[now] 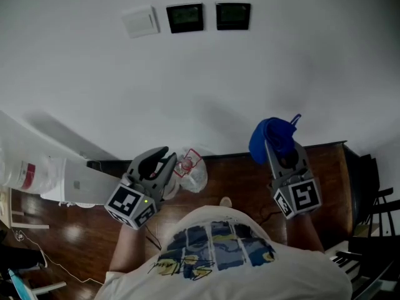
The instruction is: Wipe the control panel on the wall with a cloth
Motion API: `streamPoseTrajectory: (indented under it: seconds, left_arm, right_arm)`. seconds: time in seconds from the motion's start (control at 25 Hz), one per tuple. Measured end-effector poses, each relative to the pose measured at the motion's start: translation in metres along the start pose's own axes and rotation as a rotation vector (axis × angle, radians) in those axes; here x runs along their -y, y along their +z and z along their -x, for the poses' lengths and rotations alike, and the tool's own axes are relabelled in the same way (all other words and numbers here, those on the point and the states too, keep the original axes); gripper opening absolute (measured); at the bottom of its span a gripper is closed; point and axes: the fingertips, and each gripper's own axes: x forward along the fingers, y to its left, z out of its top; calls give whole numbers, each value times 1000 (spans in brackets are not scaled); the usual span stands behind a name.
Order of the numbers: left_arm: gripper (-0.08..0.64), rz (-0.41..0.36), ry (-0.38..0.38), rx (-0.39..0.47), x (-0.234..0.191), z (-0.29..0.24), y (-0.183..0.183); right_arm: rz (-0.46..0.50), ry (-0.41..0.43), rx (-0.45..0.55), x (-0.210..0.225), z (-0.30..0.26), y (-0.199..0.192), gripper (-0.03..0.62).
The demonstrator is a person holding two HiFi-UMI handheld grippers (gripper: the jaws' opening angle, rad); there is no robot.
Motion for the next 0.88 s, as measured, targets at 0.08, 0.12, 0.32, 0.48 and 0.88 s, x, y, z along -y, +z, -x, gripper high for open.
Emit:
streamPoseTrajectory:
  seconds: [0.08,0.12,0.32,0.48,0.88]
  left_arm:
    - [74,7,0,-2,1,15,-4]
    - [74,9,1,-2,1,23,-6]
    - [73,26,6,-4,5,59,-20]
    - [74,26,1,-6,16,83,-30]
    - [72,37,-5,-12,39,130,-51]
  right_arm:
    - [5,3,-8,-13,3,3,74]
    - [8,7,-11,-20,4,4,74]
    - [20,21,-14,-54,20,9,74]
    - [32,24,-13,-77,37,11,74]
    - [54,50,-18,-128,69,8,74]
